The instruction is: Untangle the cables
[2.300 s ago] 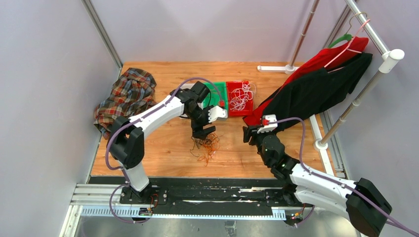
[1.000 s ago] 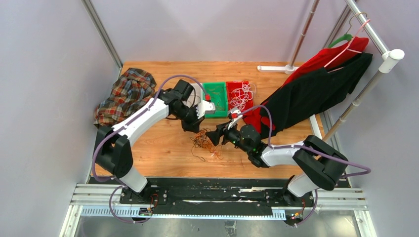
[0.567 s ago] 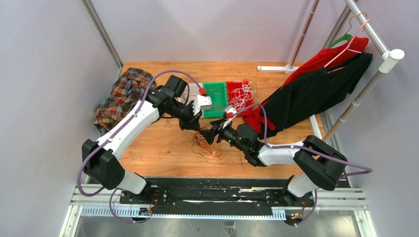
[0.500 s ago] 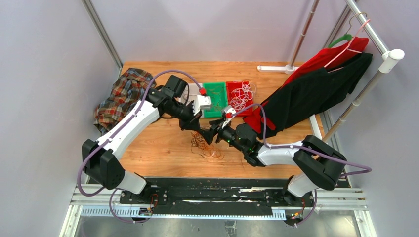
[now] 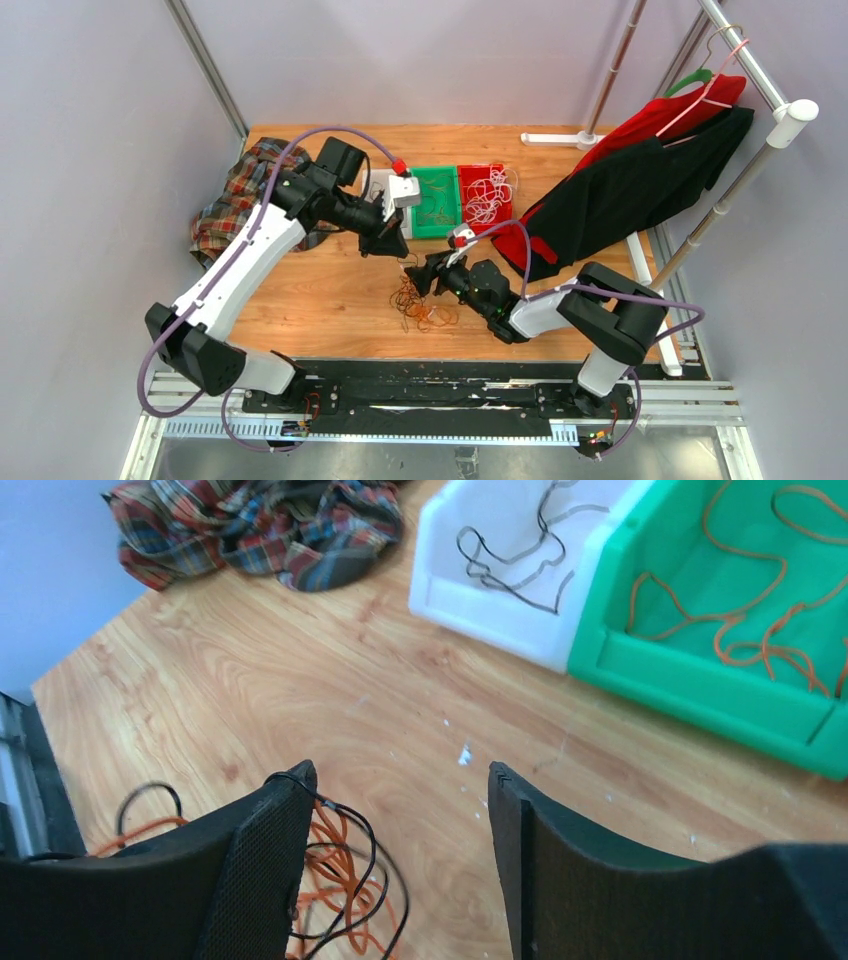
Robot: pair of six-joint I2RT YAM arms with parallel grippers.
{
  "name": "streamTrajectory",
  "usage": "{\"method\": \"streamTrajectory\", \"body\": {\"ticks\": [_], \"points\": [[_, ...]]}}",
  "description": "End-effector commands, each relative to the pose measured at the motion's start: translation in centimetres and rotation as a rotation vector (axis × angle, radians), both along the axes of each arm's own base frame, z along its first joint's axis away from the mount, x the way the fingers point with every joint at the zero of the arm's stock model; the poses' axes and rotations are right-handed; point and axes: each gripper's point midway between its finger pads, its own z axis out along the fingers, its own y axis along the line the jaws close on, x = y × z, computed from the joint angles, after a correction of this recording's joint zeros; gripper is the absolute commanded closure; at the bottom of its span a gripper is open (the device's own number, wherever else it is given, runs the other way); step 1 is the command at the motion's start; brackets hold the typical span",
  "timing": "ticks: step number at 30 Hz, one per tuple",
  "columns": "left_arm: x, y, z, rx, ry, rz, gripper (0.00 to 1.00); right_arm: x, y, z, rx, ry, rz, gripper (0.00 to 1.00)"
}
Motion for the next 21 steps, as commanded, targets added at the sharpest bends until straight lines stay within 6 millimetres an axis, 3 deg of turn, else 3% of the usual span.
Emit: {"method": "streamTrajectory", "body": {"ticks": [1,8,14,18,21], "points": [[-1.2,-0.1,5.2,-0.091,-0.065,-0.005,0.99,-0.3,-0.8,-1.7,0.011,0.021,-0.039,0.37],[0.5,0.5,13.0,-0.154,-0.297,0.074,1.0,-1.0,-2.5,-4.7,-0.071,0.057,-0.083,0.4],[1.5,1.6,20.6,-0.219,-0.522,0.162,1.0,-1.5,-3.5,-5.9,-0.14,0.059,-0.113,0.4],[2.3,2.7,23.1,-0.221,-0.622,0.225,0.99,-1.9,-4.6,-6.1,-0.197,0.049,-0.139,0.4],[2.1,2.9,23.0,-0.221,-0.624,0.228,1.0,-2.0,-5.6,-5.0,-0.196,0.024,-0.157,0.4]]}}
